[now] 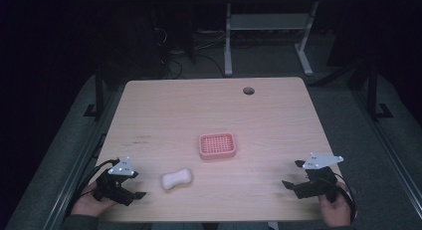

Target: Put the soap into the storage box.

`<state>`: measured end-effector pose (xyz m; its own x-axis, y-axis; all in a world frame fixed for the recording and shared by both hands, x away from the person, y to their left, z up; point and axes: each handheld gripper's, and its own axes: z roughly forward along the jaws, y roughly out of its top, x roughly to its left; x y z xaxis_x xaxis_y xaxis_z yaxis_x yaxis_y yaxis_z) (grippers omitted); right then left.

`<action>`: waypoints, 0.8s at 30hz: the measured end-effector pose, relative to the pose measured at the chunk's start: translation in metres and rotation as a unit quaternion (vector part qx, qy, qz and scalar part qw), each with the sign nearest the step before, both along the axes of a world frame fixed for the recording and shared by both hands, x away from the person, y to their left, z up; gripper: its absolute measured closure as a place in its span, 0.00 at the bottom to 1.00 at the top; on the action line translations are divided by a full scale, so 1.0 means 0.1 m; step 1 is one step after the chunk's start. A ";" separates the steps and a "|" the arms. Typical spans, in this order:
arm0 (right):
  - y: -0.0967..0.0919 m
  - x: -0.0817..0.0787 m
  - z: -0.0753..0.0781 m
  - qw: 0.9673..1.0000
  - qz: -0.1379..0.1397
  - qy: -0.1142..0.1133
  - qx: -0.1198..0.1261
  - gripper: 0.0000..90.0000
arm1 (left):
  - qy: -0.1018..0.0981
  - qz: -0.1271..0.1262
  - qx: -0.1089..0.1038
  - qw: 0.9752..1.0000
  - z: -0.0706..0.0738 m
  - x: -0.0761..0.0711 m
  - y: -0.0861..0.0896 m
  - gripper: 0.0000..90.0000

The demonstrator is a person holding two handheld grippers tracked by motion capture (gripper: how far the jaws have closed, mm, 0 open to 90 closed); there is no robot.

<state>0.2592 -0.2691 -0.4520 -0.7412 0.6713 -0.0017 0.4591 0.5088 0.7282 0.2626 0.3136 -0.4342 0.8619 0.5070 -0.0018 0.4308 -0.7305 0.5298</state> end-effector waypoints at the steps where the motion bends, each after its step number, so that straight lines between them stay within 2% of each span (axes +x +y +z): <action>1: 0.00 0.00 0.00 1.000 0.001 0.000 -0.001 0.16 | 0.000 0.000 0.001 1.000 0.00 0.00 0.00 0.25; 7: 0.00 0.00 -0.01 1.000 0.006 0.002 -0.005 0.16 | 0.007 0.004 0.000 1.000 -0.02 0.00 0.01 0.25; 12: 0.00 0.00 -0.01 1.000 0.007 0.003 -0.004 0.16 | 0.001 -0.002 0.004 1.000 -0.01 0.00 -0.01 0.25; 24: -0.01 0.00 -0.01 1.000 0.009 0.001 -0.001 0.16 | 0.007 -0.007 0.005 1.000 -0.01 0.01 -0.08 0.25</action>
